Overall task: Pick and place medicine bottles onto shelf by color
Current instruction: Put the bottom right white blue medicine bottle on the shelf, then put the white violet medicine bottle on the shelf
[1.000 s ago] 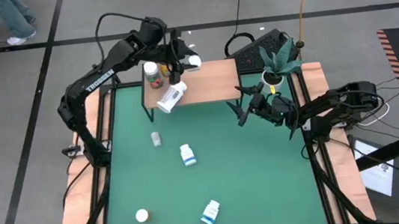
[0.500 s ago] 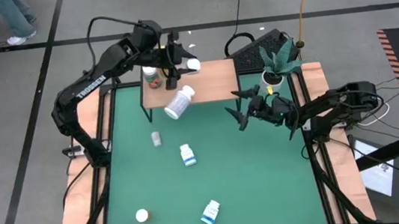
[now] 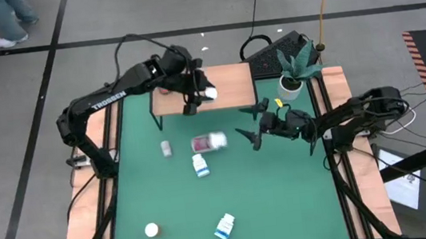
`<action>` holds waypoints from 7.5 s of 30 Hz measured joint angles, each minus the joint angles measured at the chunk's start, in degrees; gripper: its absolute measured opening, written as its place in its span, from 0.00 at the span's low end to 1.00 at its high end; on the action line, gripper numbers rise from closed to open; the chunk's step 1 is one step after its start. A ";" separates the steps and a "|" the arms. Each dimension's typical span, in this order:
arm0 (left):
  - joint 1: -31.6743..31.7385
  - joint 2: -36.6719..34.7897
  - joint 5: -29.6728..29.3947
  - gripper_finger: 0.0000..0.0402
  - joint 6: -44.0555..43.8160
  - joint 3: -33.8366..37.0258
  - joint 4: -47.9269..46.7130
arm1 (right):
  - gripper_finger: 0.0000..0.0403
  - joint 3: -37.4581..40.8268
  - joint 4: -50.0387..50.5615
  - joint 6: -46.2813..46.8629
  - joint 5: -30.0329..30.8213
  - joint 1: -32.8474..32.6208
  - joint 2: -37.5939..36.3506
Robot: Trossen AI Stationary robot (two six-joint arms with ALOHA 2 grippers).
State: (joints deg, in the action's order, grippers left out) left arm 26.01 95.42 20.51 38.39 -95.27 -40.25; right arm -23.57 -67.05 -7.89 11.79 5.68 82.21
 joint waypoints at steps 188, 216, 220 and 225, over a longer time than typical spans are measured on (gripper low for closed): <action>-43.46 -27.74 -66.86 0.13 -91.44 41.47 -34.69 | 0.49 -56.37 40.14 -45.58 35.43 -13.19 41.47; -40.19 -27.71 -66.93 0.51 -94.42 52.55 -28.63 | 0.86 -56.37 38.52 28.60 3.97 -8.02 41.55; -40.12 -27.71 -66.93 0.53 -94.41 52.55 -28.62 | 0.90 -56.39 36.41 34.64 1.59 -6.90 42.40; -40.12 -27.71 -66.93 0.53 -94.18 52.55 -28.48 | 0.97 -56.40 37.23 35.74 1.56 -6.64 43.20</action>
State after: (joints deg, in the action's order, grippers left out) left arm -14.11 67.70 -46.41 -55.79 -42.72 -68.73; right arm -79.98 -29.83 27.85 13.35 -0.96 125.42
